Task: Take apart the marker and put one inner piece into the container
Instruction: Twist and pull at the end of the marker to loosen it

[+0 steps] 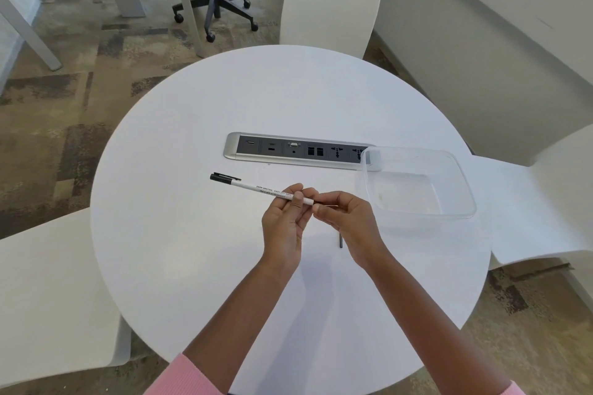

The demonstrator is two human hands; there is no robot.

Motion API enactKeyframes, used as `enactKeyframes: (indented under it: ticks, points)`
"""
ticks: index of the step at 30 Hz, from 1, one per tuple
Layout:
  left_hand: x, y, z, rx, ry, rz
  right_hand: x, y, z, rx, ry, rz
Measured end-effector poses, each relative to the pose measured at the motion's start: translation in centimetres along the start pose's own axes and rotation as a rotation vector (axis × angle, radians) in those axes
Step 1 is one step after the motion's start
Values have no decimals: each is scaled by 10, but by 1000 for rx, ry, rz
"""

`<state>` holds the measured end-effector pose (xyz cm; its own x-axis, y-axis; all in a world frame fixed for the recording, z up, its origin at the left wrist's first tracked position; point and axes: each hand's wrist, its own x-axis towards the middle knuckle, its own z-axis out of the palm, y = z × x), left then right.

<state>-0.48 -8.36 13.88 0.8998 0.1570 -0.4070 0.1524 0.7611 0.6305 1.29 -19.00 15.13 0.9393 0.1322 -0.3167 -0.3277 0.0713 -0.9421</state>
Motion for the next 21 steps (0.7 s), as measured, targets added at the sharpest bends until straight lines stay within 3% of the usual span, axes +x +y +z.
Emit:
enactKeyframes:
  ticks: [6,12,18,21]
  points:
    - [3,-1,-1,51,7,14,1,-2,1,88,-34,211]
    - [3,-1,-1,27,23,-21,2,2,-1,108,-55,78]
    - [5,0,3,68,11,-18,6,-4,0,90,-75,223]
    - [5,0,4,67,10,-11,7,-5,1,61,-67,205]
